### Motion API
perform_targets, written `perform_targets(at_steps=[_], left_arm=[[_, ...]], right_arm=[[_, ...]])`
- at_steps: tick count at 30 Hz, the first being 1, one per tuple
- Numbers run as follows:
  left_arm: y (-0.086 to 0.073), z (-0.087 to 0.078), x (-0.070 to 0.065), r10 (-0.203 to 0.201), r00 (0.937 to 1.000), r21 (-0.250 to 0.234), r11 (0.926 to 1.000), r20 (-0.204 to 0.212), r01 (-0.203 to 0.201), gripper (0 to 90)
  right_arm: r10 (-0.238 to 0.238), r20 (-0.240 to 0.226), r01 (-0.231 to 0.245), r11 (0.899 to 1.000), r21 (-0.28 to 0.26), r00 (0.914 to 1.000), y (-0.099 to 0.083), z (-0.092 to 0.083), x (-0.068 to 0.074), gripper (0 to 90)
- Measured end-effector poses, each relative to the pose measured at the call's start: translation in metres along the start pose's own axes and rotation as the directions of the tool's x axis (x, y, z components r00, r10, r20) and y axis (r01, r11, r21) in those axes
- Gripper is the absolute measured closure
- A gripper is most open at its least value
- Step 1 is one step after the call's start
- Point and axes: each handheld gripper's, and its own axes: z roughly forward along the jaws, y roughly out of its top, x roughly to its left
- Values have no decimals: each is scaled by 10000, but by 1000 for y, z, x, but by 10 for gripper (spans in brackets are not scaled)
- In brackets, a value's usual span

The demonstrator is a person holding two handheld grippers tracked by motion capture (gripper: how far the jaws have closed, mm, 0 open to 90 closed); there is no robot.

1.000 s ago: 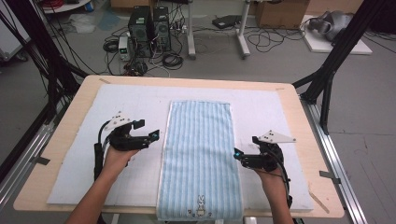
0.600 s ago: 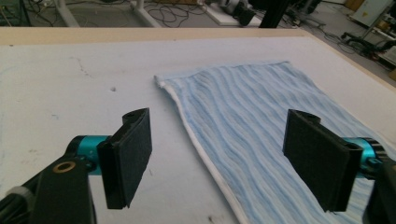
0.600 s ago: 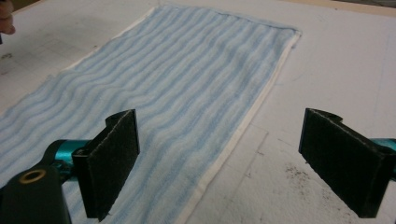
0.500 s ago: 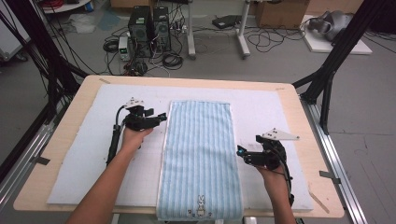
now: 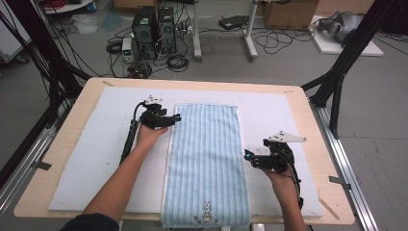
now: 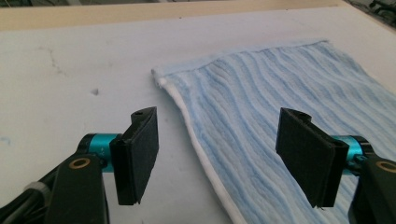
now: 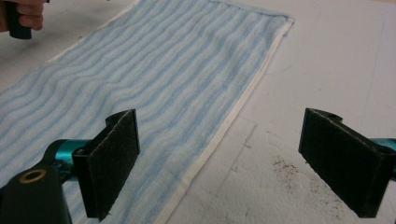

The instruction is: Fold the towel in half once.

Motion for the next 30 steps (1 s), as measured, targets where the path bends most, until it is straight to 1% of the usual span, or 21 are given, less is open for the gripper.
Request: perform_targets(at_steps=[2,3,4,5,6,7,9,10,11,12,13,14,15,16,17,19,21,22,26,28,30], left_arm=[[-1,8,0,34,9998,443,9990,-213,-25,353],[-2,11,-1,0,9996,512,9987,-294,15,382],[-3,14,-1,84,9995,655,9978,-290,-65,410],[-4,15,-3,224,9987,638,9978,-458,-194,426],[-4,16,-6,431,9972,667,9970,-614,-390,438],[-4,17,-8,613,9954,709,9959,-742,-560,436],[-4,16,-9,756,9929,735,9949,-914,-690,463],[-4,16,-10,813,9916,746,9945,-1008,-739,503],[-5,16,-11,964,9895,772,9931,-1080,-883,546],[-5,15,-11,1057,9889,808,9919,-1044,-975,595],[-5,15,-11,1101,9902,784,9915,-864,-1035,636],[-5,15,-11,1169,9899,805,9906,-808,-1104,688],[-5,14,-11,1171,9912,785,9906,-624,-1121,729],[-5,14,-11,1209,9918,818,9897,-424,-1171,796],[-5,15,-12,1147,9925,770,9908,-411,-1113,844],[-5,15,-12,975,9946,783,9924,-363,-945,866],[-6,14,-9,376,9992,719,9967,-141,-365,872],[-6,14,-7,284,9996,728,9969,-7,-282,873],[-6,12,-6,243,9996,813,9964,156,-255,873],[-6,12,-6,218,9995,812,9964,244,-237,873],[-6,12,-6,287,9991,810,9962,314,-311,874]], right_arm=[[66,49,-66,10000,29,10000,1,2,-3,116],[120,93,-120,9999,56,9999,1,3,-4,116],[199,181,-201,9997,113,9996,2,4,-5,117],[218,371,-223,9997,136,9991,3,7,-7,125],[344,520,-357,9991,238,9981,4,11,-9,141],[431,581,-450,9985,327,9974,5,14,-12,149],[408,687,-446,9975,553,9968,8,21,-15,160],[413,697,-454,9973,576,9967,10,24,-16,170],[410,676,-452,9971,614,9969,13,27,-17,192],[371,651,-410,9974,593,9972,15,30,-17,225],[342,679,-383,9975,600,9971,18,33,-18,236],[356,748,-402,9973,614,9966,22,38,-18,247],[369,772,-416,9973,610,9963,24,40,-18,267],[426,809,-478,9968,639,9958,28,42,-19,301],[432,841,-482,9971,585,9955,31,45,-20,327],[316,926,-370,9977,568,9952,38,52,-22,420],[153,966,-227,9969,757,9952,45,63,-24,493],[133,937,-221,9953,940,9955,47,71,-26,500],[234,1045,-391,9878,1507,9943,55,99,-31,515],[182,1055,-360,9850,1689,9943,58,111,-31,515],[40,1095,-243,9826,1842,9940,60,119,-29,505]])
